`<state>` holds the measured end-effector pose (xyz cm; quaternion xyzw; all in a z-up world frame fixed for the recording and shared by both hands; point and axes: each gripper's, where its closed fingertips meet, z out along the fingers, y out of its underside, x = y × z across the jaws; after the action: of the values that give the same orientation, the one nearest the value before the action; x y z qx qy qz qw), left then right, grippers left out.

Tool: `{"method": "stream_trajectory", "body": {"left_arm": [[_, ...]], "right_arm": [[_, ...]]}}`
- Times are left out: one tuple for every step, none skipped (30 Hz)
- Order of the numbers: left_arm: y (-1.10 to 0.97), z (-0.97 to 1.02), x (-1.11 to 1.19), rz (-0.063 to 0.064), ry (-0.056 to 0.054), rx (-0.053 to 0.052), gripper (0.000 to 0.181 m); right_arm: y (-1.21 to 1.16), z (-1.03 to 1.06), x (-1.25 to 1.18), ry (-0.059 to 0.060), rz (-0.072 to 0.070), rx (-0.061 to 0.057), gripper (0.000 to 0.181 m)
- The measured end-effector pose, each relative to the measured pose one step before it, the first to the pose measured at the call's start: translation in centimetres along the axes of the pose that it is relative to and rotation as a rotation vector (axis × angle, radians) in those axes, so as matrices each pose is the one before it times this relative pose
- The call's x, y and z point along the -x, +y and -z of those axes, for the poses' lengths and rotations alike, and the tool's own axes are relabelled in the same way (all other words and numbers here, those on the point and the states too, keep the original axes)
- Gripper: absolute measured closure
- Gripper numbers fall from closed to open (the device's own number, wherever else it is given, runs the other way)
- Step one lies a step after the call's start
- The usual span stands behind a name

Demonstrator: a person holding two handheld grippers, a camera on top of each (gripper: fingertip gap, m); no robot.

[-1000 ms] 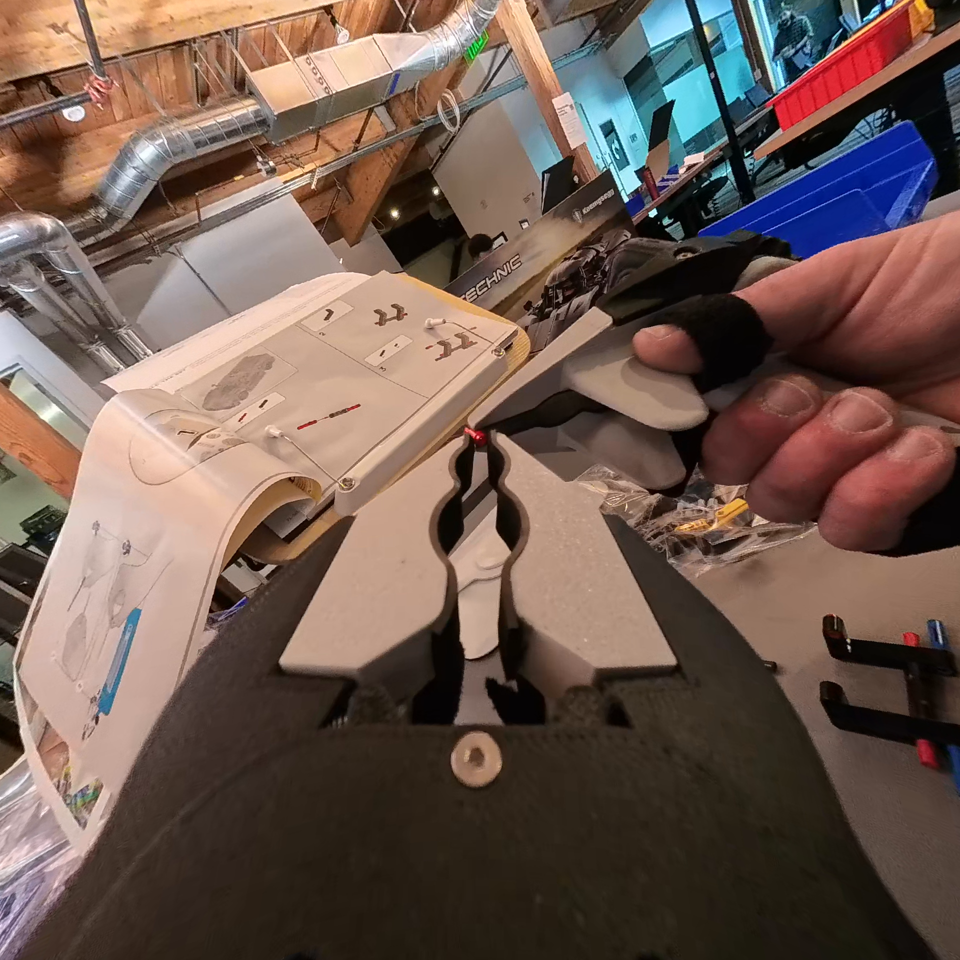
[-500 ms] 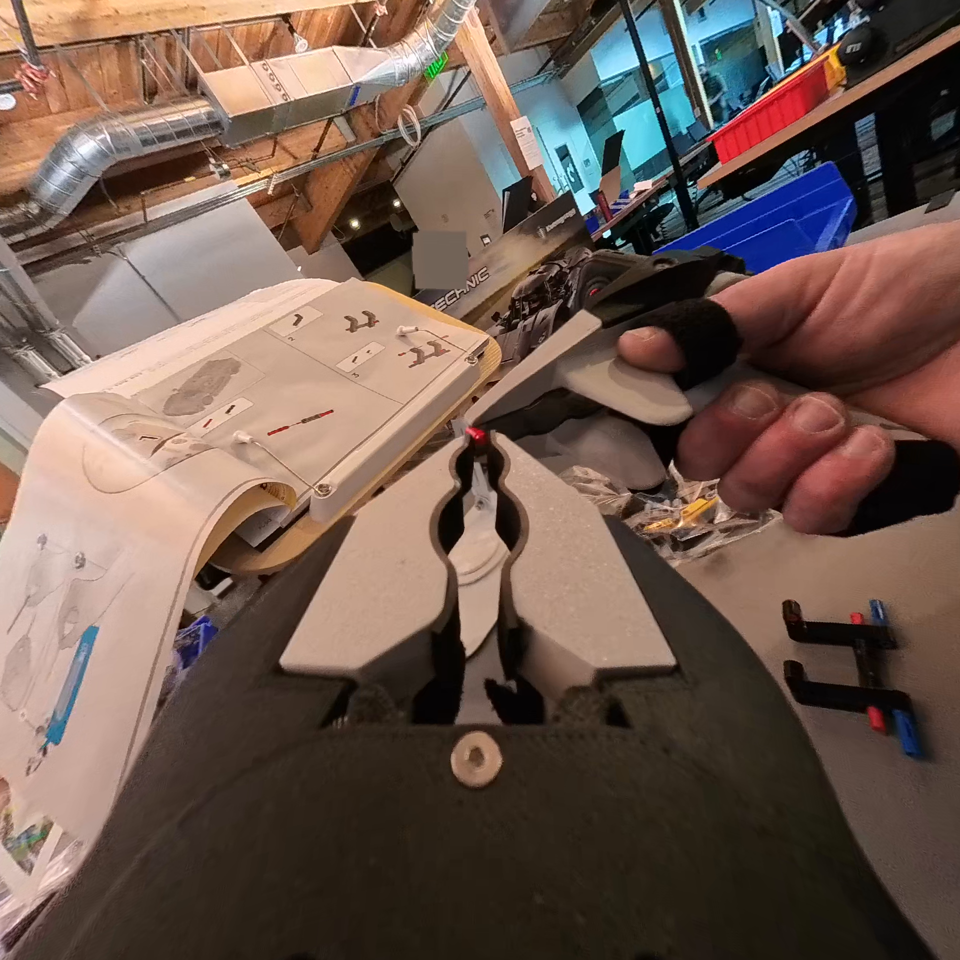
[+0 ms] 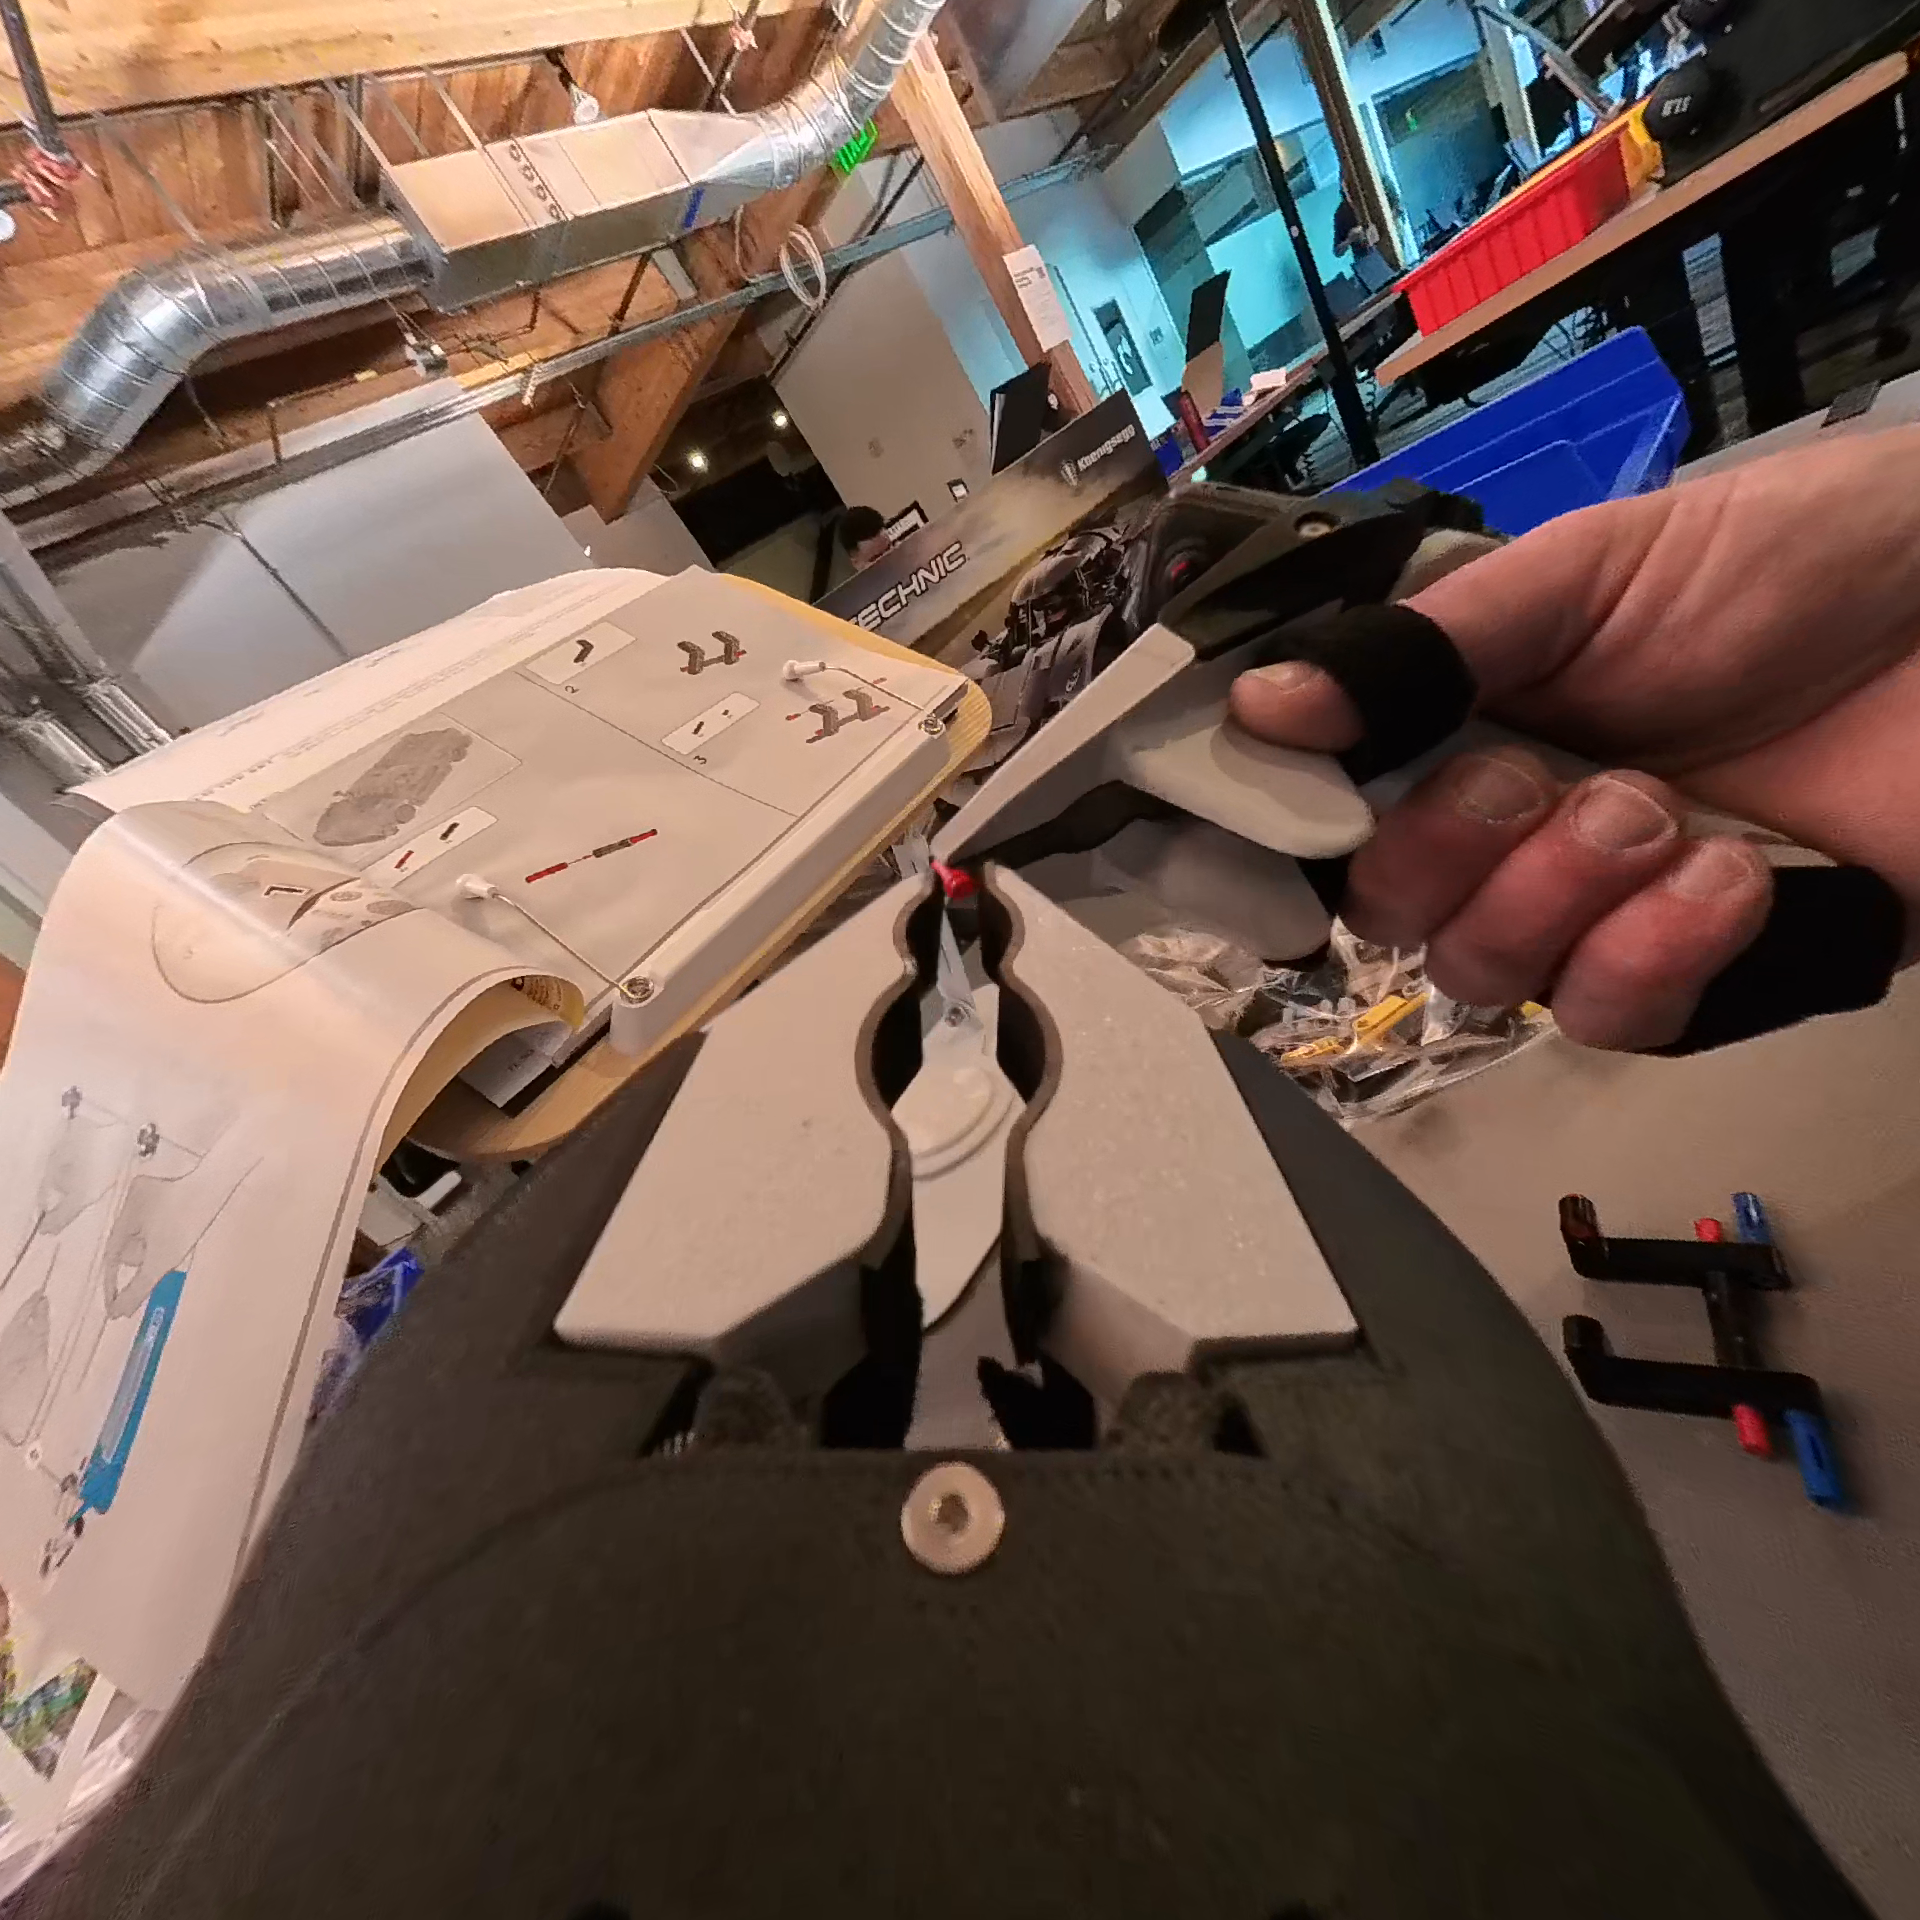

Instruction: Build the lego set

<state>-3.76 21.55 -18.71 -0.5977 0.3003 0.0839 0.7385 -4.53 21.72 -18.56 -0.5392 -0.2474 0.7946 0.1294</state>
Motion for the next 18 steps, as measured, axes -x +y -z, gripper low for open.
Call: {"method": "stream_trajectory", "body": {"left_arm": [[-0.069,0.009,0.047,-0.0076,-0.0067,-0.0001,0.176],[-0.074,0.005,0.032,-0.0126,-0.0073,-0.0002,0.176],[0.083,-0.083,-0.045,-0.0146,-0.0047,0.0089,0.176],[0.138,-0.115,-0.122,-0.0118,-0.0011,0.0104,0.175],[0.01,-0.066,-0.025,-0.0078,-0.0081,0.0012,0.174],[-0.076,0.003,0.139,-0.0064,-0.0184,-0.0029,0.176],[0.01,-0.015,0.179,-0.0077,-0.0174,0.0039,0.177],[-0.008,-0.024,-0.024,-0.0095,-0.0026,0.003,0.178],[-0.05,-0.014,0.001,-0.0084,-0.0051,-0.0003,0.179],[0.037,-0.04,0.0,-0.0057,-0.0031,0.0046,0.179],[0.048,-0.05,-0.008,-0.0024,-0.002,0.0054,0.179],[-0.05,-0.021,0.014,-0.0014,-0.0038,-0.0002,0.179],[-0.026,0.013,0.031,-0.0019,-0.0051,-0.0013,0.179],[-0.017,0.015,0.014,0.0023,-0.0002,-0.0015,0.179],[-0.004,0.014,-0.017,0.0068,0.0059,0.0,0.179],[-0.054,0.039,-0.003,0.0067,0.0071,-0.0028,0.179],[-0.046,0.026,-0.005,0.0035,0.0066,0.0,0.179],[0.044,0.009,0.067,0.0021,0.0044,0.005,0.179]], "right_arm": [[-0.119,0.059,-0.046,-0.0002,-0.0051,-0.0104,0.181],[-0.098,0.054,-0.084,0.0026,-0.0028,-0.0086,0.181],[0.008,-0.004,0.04,-0.0069,-0.0074,-0.0022,0.181],[0.041,-0.049,0.067,-0.0081,-0.0085,-0.0021,0.181],[0.042,-0.046,0.025,-0.0018,-0.0041,-0.0044,0.181],[0.111,-0.082,-0.016,0.0004,-0.0037,0.0009,0.181],[0.039,-0.043,-0.03,0.0013,-0.0043,-0.0033,0.181],[-0.046,-0.016,-0.005,-0.0015,-0.0058,-0.0091,0.181],[-0.028,-0.007,0.042,-0.0046,-0.0059,-0.0048,0.181],[-0.032,0.006,-0.019,-0.0009,-0.0037,-0.0041,0.181],[-0.048,0.017,-0.04,0.0006,-0.0036,-0.0056,0.181],[-0.027,0.012,0.014,-0.0036,-0.0047,-0.007,0.181],[-0.006,-0.024,0.047,-0.0038,-0.0043,-0.0069,0.181],[0.009,-0.025,0.019,-0.0032,-0.0063,-0.0032,0.181],[0.028,-0.009,0.014,-0.0036,-0.0036,0.0011,0.181],[0.03,-0.008,0.043,-0.0042,0.0022,0.0035,0.18],[0.017,0.005,0.071,-0.0036,0.0017,0.0071,0.179],[-0.074,0.029,0.044,-0.0003,0.0002,0.0059,0.178]]}}
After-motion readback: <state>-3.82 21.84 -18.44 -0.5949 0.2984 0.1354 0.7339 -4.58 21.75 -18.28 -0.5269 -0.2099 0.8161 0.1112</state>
